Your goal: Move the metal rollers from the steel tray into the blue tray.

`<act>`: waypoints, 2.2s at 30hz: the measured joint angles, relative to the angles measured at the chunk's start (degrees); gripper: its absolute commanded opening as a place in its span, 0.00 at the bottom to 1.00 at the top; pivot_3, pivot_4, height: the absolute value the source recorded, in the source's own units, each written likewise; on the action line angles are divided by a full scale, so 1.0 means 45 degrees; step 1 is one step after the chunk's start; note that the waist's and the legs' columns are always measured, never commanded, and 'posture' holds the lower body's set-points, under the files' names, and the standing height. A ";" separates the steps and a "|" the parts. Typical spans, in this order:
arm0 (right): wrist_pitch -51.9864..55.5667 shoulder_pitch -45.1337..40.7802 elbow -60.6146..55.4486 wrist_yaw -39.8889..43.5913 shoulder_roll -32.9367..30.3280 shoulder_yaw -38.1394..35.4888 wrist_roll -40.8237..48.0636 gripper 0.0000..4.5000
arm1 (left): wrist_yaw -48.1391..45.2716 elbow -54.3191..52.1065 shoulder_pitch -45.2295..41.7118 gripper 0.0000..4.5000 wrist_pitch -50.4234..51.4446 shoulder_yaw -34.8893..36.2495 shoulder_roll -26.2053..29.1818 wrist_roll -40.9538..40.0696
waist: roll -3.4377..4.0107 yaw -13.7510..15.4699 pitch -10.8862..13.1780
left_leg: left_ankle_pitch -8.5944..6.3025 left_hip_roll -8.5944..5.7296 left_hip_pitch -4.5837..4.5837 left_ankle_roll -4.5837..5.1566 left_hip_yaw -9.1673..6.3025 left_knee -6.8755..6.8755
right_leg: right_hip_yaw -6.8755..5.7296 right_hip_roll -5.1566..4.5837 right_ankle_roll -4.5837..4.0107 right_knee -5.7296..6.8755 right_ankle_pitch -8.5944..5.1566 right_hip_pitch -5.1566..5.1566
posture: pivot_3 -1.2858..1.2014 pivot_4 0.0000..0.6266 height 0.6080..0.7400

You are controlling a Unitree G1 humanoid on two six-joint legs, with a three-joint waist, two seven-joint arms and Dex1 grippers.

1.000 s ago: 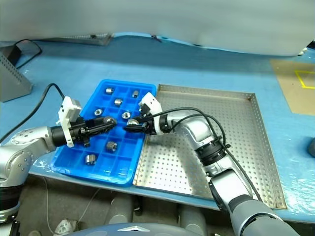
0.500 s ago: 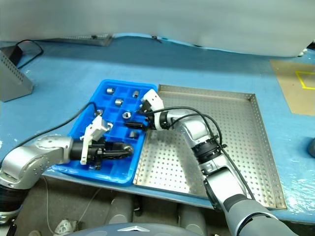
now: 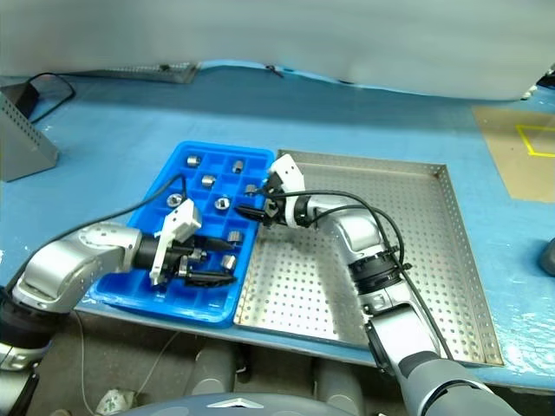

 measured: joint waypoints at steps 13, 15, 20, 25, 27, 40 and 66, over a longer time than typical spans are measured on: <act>0.0252 0.0389 -0.0133 -0.0404 -0.0351 -0.0199 -0.0078 0.94 | -0.1247 0.1526 -0.0903 0.99 -0.1903 -0.1465 0.0809 0.2686 | -0.0001 -0.0511 0.0001 | -0.0005 0.0008 -0.0007 0.0010 0.0002 -0.0005 | 0.0002 0.0011 -0.0002 -0.0011 0.0000 -0.0009 | 0.46 0.24 1.00; 0.0252 0.0402 -0.0135 -0.0416 -0.0357 -0.0199 -0.0079 0.94 | -0.1555 0.1544 -0.0961 0.99 -0.2220 -0.1548 0.1116 0.3036 | -0.0001 -0.0546 0.0000 | -0.0005 0.0009 -0.0002 0.0010 0.0003 -0.0005 | 0.0003 0.0011 -0.0002 -0.0010 0.0000 -0.0007 | 0.46 0.24 1.00; 0.0250 0.0454 -0.0137 -0.0435 -0.0350 -0.0198 -0.0079 0.94 | -0.1952 0.1549 -0.0995 0.95 -0.3266 -0.1898 0.1395 0.4041 | 0.0000 -0.0545 0.0000 | -0.0005 0.0010 0.0029 0.0011 0.0008 -0.0005 | 0.0005 0.0009 -0.0003 -0.0010 -0.0001 0.0024 | 0.46 0.24 1.00; 0.0247 0.0454 -0.0137 -0.0455 -0.0351 -0.0199 -0.0080 0.94 | -0.2076 0.1484 -0.0946 0.65 -0.3600 -0.2097 0.1357 0.4462 | 0.0000 -0.0555 0.0000 | -0.0005 0.0013 0.0053 0.0010 0.0010 -0.0005 | 0.0008 0.0010 -0.0004 -0.0006 0.0000 0.0044 | 0.47 0.24 1.00; 0.0237 0.0454 -0.0138 -0.0471 -0.0334 -0.0199 -0.0080 0.94 | -0.2045 0.1476 -0.0937 0.50 -0.3800 -0.2272 0.1311 0.4776 | 0.0001 -0.0560 -0.0002 | -0.0006 0.0014 0.0058 0.0011 0.0010 -0.0006 | 0.0008 0.0010 -0.0004 -0.0008 -0.0001 0.0050 | 0.46 0.24 1.00; 0.0213 0.0466 -0.0138 -0.0657 -0.0317 -0.0211 -0.0084 0.94 | -0.2133 0.1939 -0.1097 0.18 -0.3932 -0.1895 0.0712 0.5325 | 0.0003 -0.0585 -0.0014 | -0.0035 0.0012 0.0049 0.0054 0.0030 -0.0055 | 0.0002 0.0014 -0.0056 -0.0022 -0.0047 0.0025 | 0.46 0.24 1.00; 0.0137 0.0750 -0.0139 -0.0710 -0.0209 -0.0218 -0.0098 0.94 | -0.3090 0.1270 -0.0925 0.73 -0.4366 -0.2626 0.1373 0.5914 | 0.0003 -0.0553 -0.0014 | -0.0011 0.0019 0.0074 0.0016 0.0027 -0.0052 | -0.0001 0.0011 -0.0060 -0.0002 -0.0044 0.0040 | 0.46 0.24 1.00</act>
